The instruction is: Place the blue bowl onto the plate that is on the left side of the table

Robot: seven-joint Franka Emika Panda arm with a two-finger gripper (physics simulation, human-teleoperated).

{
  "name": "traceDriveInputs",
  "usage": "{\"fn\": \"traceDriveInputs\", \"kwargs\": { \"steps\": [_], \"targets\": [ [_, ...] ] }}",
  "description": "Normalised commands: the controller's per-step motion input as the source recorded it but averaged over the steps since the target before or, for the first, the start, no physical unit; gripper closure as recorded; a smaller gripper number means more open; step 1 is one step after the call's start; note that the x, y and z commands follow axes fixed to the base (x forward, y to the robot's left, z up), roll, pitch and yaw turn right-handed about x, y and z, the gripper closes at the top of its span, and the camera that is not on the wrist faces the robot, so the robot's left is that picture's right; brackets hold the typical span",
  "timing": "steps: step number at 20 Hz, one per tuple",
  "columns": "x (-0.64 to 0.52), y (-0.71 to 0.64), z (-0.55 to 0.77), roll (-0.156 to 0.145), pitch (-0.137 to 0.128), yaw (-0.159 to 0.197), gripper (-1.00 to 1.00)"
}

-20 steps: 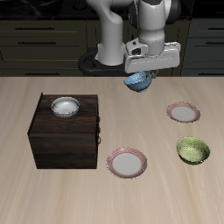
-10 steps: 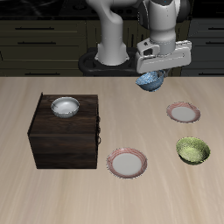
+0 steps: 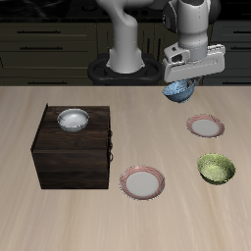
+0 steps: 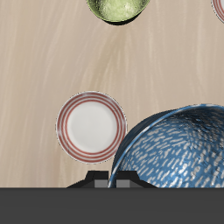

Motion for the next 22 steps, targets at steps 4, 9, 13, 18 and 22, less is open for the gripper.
{"fn": "traceDriveInputs", "kwargs": {
  "steps": [4,9,13,18,22],
  "targets": [
    [-0.02,0.43,-0.02,0.045,0.012,0.003,1.0],
    [-0.04,0.38,-0.05,0.038,0.018,0.002,1.0],
    [-0.04,0.31,-0.03,0.028,0.004,0.02,1.0],
    [0.01,0.2,0.06,0.005,-0.005,0.001,1.0],
    [0.08,0.1,0.05,-0.03,-0.017,0.005,1.0]
  ]
}}
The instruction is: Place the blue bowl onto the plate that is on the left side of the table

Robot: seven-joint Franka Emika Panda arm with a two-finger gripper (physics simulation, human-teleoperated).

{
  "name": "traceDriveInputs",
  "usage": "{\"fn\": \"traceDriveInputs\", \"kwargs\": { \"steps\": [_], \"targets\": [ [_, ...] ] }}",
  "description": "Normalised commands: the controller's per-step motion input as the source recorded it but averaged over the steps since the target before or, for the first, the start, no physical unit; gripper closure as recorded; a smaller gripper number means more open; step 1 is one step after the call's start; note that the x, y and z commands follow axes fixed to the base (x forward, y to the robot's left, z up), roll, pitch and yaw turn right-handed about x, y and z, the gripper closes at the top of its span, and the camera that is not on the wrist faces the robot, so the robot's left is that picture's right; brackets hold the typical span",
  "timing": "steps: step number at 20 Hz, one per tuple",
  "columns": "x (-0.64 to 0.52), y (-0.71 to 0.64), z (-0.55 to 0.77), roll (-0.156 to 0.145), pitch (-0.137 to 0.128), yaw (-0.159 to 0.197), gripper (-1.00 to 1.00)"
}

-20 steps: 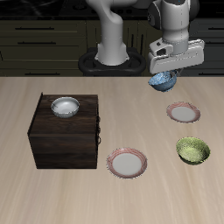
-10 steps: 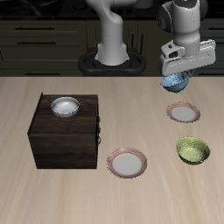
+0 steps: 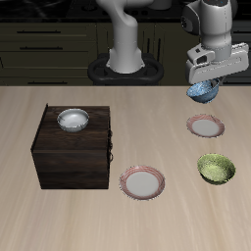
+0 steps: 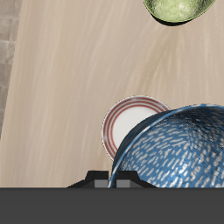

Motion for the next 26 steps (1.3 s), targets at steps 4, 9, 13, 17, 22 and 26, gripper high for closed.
{"fn": "traceDriveInputs", "kwargs": {
  "steps": [4,9,13,17,22,26],
  "targets": [
    [0.13,0.02,-0.13,-0.027,0.022,0.01,1.0],
    [0.1,0.08,-0.19,0.004,0.028,0.01,1.0],
    [0.19,-0.16,-0.19,-0.06,0.028,0.007,1.0],
    [0.15,-0.02,-0.26,-0.042,0.037,0.014,1.0],
    [0.1,-0.03,-0.22,-0.017,0.031,0.018,1.0],
    [0.0,0.04,-0.17,0.014,0.018,0.015,1.0]
  ]
}}
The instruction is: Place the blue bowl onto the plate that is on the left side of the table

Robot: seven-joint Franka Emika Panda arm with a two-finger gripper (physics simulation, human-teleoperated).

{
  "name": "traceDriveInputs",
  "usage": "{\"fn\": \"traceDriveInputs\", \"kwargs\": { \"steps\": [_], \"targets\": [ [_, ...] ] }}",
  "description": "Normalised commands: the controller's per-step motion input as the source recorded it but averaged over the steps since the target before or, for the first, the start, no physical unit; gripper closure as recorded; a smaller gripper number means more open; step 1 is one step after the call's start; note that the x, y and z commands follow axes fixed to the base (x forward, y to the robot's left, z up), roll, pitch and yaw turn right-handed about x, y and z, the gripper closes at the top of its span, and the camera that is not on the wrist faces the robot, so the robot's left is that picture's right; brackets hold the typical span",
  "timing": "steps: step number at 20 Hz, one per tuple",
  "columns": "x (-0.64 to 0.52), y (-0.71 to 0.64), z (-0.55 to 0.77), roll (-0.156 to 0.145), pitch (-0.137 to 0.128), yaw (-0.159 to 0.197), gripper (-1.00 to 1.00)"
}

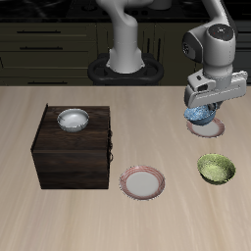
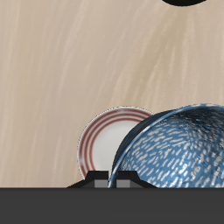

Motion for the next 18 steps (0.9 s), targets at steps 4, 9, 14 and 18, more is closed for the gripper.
{"fn": "traceDriveInputs", "kwargs": {
  "steps": [4,9,14,18],
  "targets": [
    [-0.03,0.03,-0.18,0.002,0.036,-0.002,1.0],
    [-0.03,0.07,-0.19,0.017,0.028,0.009,1.0],
    [-0.06,0.11,-0.4,0.016,0.071,0.014,1.0],
    [0.07,-0.07,-0.27,-0.027,0.062,-0.003,1.0]
  ]
}}
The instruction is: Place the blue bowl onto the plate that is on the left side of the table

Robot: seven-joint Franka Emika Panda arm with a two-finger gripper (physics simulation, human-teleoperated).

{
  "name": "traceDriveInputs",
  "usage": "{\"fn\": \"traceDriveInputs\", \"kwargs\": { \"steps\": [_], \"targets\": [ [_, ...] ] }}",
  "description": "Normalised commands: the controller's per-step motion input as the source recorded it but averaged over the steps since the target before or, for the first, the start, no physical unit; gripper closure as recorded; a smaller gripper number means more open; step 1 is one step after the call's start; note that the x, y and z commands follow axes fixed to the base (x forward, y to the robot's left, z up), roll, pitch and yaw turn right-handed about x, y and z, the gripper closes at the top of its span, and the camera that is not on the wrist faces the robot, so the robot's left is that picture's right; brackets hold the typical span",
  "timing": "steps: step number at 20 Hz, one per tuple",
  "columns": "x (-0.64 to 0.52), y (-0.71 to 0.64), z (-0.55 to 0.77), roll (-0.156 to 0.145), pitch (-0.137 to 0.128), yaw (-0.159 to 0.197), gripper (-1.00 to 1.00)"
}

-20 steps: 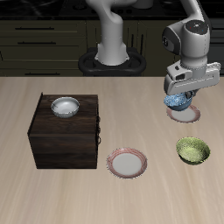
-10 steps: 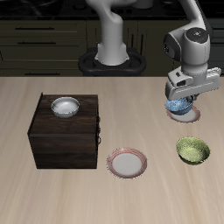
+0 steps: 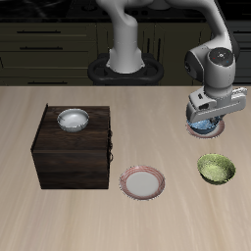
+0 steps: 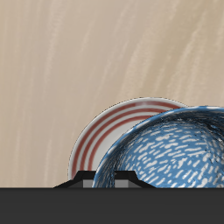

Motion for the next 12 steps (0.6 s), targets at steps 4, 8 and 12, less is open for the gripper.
{"fn": "traceDriveInputs", "kwargs": {
  "steps": [4,8,12],
  "targets": [
    [-0.22,0.03,-0.26,0.061,0.086,-0.053,1.0],
    [-0.14,0.01,0.05,0.062,0.023,-0.024,-1.0],
    [-0.14,0.0,0.2,0.042,-0.033,-0.003,-1.0]
  ]
}}
